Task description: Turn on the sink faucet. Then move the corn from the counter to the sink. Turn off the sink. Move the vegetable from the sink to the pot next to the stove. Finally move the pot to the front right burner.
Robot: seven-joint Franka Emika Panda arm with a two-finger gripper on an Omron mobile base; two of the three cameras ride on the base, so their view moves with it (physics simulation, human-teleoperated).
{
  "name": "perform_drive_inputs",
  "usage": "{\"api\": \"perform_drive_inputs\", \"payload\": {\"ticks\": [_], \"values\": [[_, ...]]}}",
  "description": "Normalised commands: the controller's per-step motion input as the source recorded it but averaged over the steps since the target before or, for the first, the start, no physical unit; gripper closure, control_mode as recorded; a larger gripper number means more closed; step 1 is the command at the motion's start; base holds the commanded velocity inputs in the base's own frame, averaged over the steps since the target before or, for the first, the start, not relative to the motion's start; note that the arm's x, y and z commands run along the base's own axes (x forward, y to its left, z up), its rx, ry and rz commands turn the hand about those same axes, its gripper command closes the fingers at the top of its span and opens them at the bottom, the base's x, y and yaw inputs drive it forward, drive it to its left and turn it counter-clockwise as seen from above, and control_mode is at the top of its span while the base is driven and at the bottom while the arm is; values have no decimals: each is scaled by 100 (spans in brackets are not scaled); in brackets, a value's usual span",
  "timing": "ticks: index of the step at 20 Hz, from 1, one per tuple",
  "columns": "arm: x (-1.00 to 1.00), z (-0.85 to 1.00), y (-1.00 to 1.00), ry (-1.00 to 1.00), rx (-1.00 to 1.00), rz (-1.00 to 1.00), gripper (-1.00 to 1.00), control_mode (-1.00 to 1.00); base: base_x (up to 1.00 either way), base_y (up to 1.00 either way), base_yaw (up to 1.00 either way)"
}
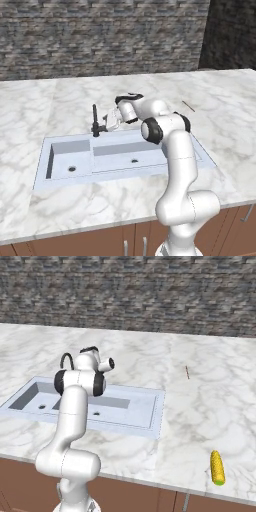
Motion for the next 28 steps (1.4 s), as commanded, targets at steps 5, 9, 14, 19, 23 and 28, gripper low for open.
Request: {"api": "perform_drive_inputs", "payload": {"ticks": [5,9,14,19,23,28], "values": [[17,-10,22,1,0,0,100,-100,0,0,0],[0,0,0,0,0,0,100,-100,0,0,0],[0,0,0,0,0,-11,100,-100,0,0,0],[0,0,0,0,0,-26,100,-100,0,0,0],[2,0,-16,8,1,-33,100,-100,0,0,0],[11,0,-44,20,5,-31,100,-100,0,0,0]]}}
